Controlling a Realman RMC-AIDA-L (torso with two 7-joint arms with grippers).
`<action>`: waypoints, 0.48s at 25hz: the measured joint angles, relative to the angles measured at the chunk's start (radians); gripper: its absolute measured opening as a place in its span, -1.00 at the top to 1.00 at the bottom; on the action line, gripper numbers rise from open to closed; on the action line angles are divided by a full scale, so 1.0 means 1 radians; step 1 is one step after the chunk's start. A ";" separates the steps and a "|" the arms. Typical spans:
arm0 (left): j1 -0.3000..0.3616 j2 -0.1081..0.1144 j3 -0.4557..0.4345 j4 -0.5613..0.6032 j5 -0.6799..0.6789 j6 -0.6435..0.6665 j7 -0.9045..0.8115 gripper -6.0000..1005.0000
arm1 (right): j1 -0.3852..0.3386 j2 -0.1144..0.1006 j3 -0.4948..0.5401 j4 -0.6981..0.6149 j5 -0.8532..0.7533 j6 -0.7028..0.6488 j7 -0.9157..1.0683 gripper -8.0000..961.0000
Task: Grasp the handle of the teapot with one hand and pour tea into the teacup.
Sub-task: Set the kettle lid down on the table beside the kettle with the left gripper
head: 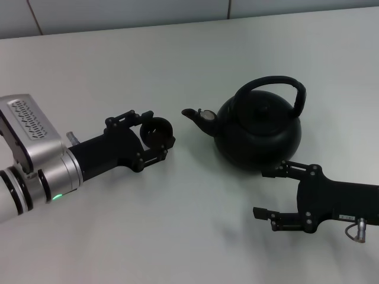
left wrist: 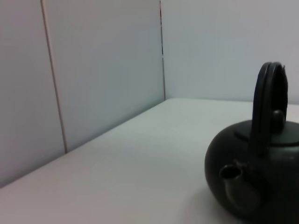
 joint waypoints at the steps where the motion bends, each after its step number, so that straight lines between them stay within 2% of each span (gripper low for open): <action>1: -0.001 0.000 0.000 -0.005 0.000 -0.015 0.000 -0.45 | 0.000 0.000 0.000 0.000 0.000 0.000 0.000 -0.71; 12: -0.003 0.000 -0.024 -0.045 -0.001 -0.105 0.003 -0.54 | 0.004 0.000 0.000 0.000 0.000 -0.001 0.000 -0.71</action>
